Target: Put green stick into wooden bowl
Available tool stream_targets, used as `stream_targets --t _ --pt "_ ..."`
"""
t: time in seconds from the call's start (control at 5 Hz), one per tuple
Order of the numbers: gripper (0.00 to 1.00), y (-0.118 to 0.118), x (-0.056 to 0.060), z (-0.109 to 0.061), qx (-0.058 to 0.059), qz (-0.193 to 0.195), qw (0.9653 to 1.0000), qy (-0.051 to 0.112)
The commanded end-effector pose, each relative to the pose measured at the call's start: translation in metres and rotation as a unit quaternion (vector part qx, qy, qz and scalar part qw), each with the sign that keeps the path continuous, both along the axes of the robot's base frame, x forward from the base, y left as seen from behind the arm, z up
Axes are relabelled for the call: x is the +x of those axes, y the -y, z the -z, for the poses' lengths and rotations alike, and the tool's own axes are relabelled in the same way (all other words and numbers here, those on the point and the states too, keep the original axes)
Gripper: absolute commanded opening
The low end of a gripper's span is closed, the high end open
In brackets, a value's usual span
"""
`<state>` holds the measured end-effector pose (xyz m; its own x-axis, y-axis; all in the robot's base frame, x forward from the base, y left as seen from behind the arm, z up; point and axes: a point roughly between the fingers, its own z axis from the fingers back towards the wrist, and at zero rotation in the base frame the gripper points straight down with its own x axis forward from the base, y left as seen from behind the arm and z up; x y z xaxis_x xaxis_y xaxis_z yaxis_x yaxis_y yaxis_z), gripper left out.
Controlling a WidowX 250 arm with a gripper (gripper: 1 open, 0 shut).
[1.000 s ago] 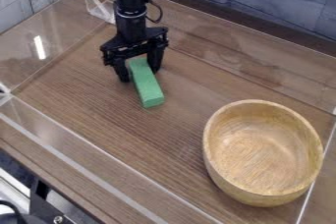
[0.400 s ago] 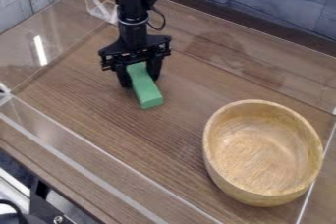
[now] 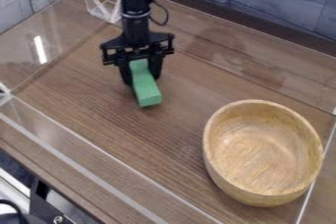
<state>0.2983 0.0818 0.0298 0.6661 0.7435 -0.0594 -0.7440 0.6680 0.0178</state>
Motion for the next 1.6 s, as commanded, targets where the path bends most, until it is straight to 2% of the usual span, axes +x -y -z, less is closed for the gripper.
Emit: stream_targets --t 0.0,0.2,0.4,0.6,0.8,1.4 --pt "0.0 0.008 0.014 -0.044 0.001 0.003 0.9989 0.047" --pt "0.0 0.038 0.004 -0.054 -0.021 0.005 0.9988 0.045" --pt "0.0 0.076 -0.008 -0.052 -0.035 0.012 0.9986 0.039" --pt "0.0 0.101 -0.009 -0.045 -0.045 0.027 0.9979 0.038" --pt "0.0 0.11 -0.01 -0.04 -0.051 0.039 0.9972 0.038" --pt "0.0 0.127 -0.002 -0.077 -0.064 0.062 0.9952 0.041"
